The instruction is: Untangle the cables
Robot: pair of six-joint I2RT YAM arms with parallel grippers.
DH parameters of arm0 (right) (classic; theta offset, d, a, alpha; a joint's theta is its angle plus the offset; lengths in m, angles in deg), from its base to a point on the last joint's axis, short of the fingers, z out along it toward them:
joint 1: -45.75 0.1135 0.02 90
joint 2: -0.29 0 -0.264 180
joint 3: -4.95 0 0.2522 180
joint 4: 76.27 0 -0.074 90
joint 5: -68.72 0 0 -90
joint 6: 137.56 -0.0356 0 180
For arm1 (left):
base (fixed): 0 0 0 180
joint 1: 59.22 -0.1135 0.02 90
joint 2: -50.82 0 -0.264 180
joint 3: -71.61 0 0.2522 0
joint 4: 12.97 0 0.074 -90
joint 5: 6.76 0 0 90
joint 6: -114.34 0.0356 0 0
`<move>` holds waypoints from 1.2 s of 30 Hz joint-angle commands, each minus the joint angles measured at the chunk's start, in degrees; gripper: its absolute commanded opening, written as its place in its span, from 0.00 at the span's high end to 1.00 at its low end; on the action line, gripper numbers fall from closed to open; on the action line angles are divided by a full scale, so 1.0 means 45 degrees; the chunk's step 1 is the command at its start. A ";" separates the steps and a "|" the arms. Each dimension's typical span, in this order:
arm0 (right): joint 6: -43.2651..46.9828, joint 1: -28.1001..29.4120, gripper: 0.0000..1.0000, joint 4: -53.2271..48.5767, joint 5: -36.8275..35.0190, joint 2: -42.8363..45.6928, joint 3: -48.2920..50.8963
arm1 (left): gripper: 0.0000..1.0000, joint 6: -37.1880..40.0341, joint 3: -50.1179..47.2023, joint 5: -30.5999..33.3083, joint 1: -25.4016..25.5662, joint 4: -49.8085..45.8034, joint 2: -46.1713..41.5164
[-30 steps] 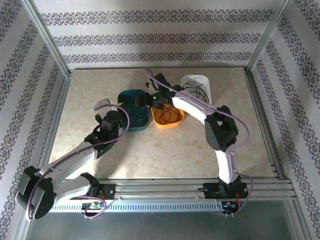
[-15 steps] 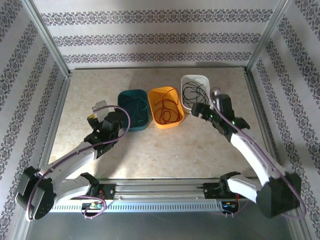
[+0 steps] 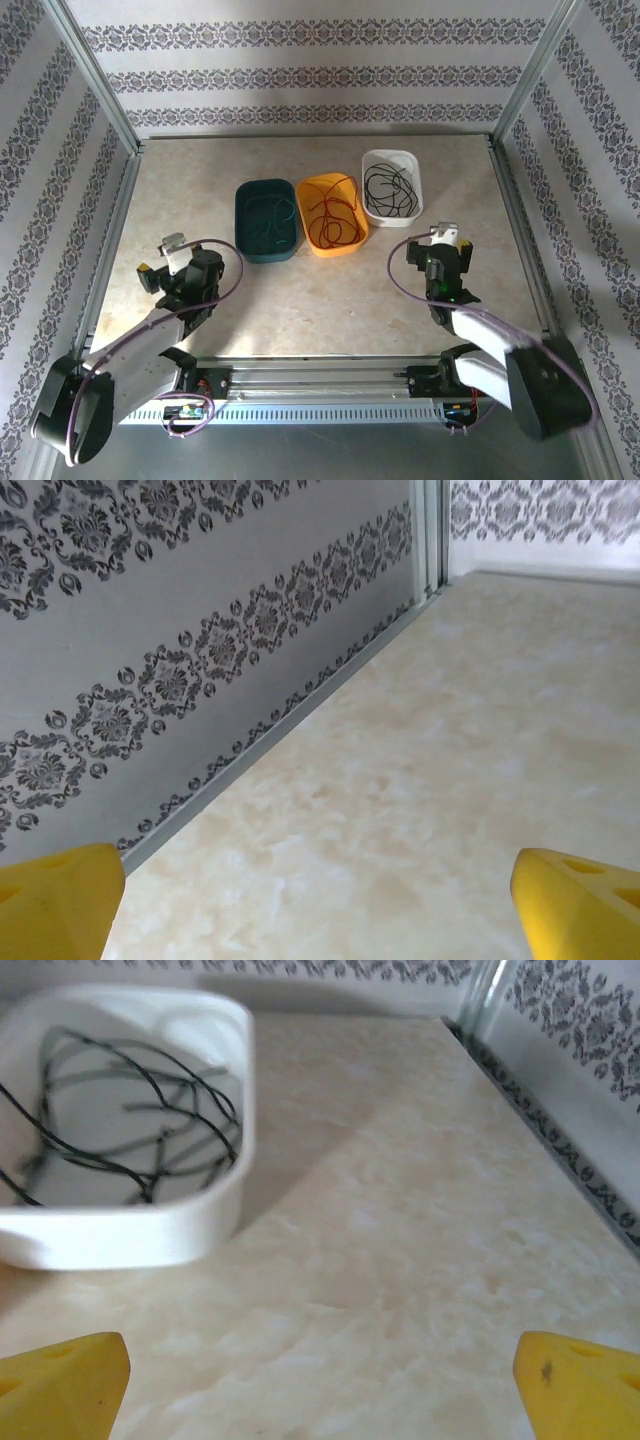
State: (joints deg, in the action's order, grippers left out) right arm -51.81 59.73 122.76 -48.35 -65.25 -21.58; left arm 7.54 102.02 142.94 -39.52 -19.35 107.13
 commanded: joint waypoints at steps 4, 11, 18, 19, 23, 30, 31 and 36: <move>0.1887 -0.0670 0.02 0.4672 0.1435 -0.3466 -0.1201 | 0.01 0.1573 0.0937 -0.2122 -0.1012 0.3408 0.2813; -0.0306 -0.3355 0.02 0.7855 0.5035 -0.5111 -0.0294 | 0.01 0.3721 0.2189 -0.4627 -0.1631 0.6936 0.6091; -0.0281 -0.3408 0.02 0.7556 0.5321 -0.5123 -0.0483 | 0.01 0.4207 0.1821 -0.6706 -0.2325 0.9768 0.7376; -0.0286 -0.3403 0.02 0.7541 0.5328 -0.5123 -0.0491 | 0.01 0.4285 0.1447 -0.7008 -0.2416 1.0446 0.7345; -0.0340 -0.3399 0.02 0.7556 0.5143 -0.5104 -0.0472 | 0.01 0.3963 0.0873 -0.9193 -0.3032 1.0886 0.7086; -0.0068 -0.3275 0.02 0.6299 0.5696 -0.5086 -0.1203 | 0.01 0.3426 0.0819 -1.1265 -0.4085 1.1574 0.7941; 0.0014 -0.3244 0.02 0.6008 0.5824 -0.5065 -0.1331 | 0.01 0.3197 0.1060 -1.1310 -0.4105 1.0215 0.7472; 0.0336 -0.3253 0.02 0.5150 0.6697 -0.5027 -0.1887 | 0.01 0.3222 0.0944 -1.1294 -0.4144 1.0905 0.7707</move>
State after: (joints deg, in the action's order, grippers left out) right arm -51.64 44.51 148.38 -21.81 -88.27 -28.08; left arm 23.63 106.19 93.83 -57.48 27.66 141.95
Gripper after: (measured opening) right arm 0.982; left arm 0.991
